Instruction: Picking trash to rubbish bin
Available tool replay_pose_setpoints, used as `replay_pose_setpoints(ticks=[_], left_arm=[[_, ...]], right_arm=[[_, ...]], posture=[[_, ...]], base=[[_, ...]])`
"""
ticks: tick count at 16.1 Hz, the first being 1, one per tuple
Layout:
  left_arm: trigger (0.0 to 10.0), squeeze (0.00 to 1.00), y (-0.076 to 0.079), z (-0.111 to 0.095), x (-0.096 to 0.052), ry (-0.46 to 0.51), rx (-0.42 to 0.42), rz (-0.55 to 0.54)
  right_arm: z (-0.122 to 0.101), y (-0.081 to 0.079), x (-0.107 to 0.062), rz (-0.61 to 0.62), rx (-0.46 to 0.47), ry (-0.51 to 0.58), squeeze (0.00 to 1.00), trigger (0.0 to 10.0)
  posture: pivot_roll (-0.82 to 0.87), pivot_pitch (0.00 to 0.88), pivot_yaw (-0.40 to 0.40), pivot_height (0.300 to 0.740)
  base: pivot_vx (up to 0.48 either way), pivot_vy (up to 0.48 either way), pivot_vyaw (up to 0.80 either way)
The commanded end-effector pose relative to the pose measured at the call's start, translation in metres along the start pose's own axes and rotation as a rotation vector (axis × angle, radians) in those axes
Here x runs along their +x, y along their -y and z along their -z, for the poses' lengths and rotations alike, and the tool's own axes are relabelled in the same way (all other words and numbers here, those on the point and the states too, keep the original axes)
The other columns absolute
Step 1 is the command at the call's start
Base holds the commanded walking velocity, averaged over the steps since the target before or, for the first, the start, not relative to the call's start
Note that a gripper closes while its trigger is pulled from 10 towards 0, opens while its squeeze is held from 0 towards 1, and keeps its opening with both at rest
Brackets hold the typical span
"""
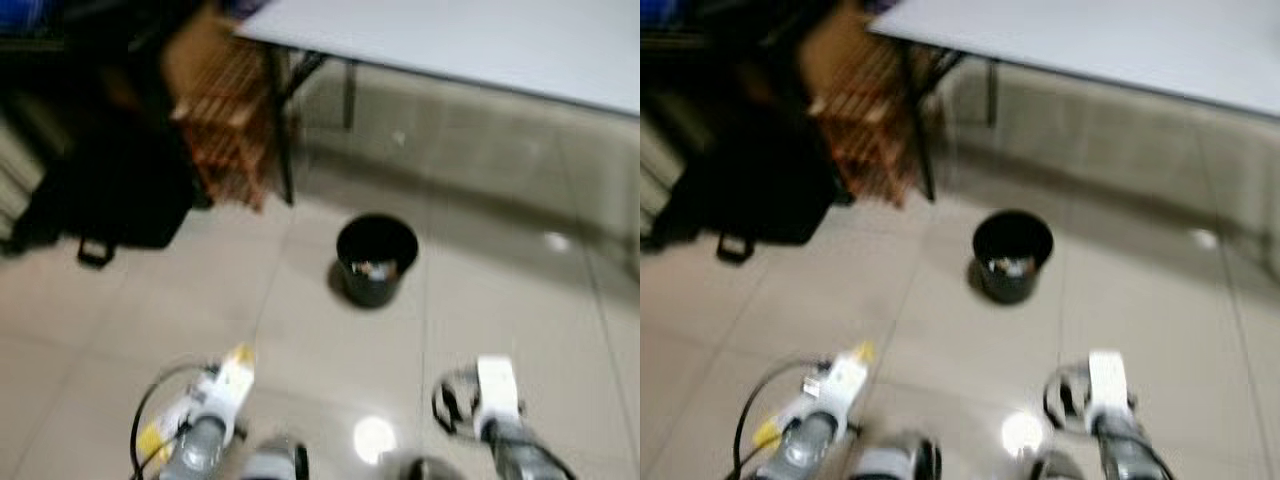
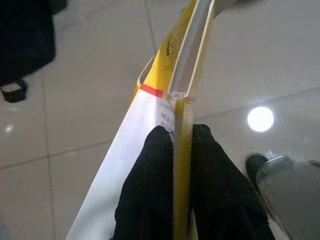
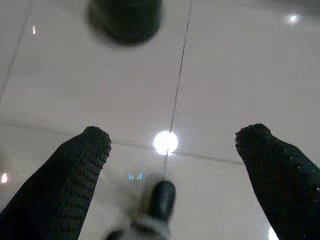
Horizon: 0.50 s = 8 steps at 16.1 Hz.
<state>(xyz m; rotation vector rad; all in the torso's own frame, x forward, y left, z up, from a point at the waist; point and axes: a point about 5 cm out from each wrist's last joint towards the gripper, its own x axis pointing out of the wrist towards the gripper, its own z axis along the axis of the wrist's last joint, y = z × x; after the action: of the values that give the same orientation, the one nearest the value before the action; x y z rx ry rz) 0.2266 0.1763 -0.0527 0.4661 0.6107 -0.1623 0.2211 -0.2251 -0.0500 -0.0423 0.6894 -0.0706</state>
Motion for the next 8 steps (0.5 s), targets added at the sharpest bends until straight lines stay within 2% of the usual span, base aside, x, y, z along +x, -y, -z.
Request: replay_pose_setpoints(ticks=[1, 6, 8], left_arm=[[10.0, 0.00, -0.0042, -0.0022, 0.0012, 0.006, 0.009, -0.007], [10.0, 0.00, -0.0042, -0.0034, 0.0014, 0.012, 0.005, -0.011], [10.0, 0.00, -0.0036, -0.0051, 0.0016, 0.025, 0.005, -0.002]], right_arm=[[0.0259, -0.0014, -0.0078, 0.003, 0.029, -0.090, 0.00, 10.0], [0.0270, -0.0011, -0.0083, 0.003, 0.031, -0.092, 0.00, 10.0], [0.0273, -0.0013, -0.0084, 0.003, 0.031, -0.092, 0.00, 10.0]], posture=[[0.05, 0.247, 0.075, 0.740], [0.05, 0.247, 0.076, 0.740], [0.05, 0.246, 0.075, 0.740]], base=[[0.334, 0.000, 0.00], [0.341, 0.000, 0.00], [0.127, 0.000, 0.00]])
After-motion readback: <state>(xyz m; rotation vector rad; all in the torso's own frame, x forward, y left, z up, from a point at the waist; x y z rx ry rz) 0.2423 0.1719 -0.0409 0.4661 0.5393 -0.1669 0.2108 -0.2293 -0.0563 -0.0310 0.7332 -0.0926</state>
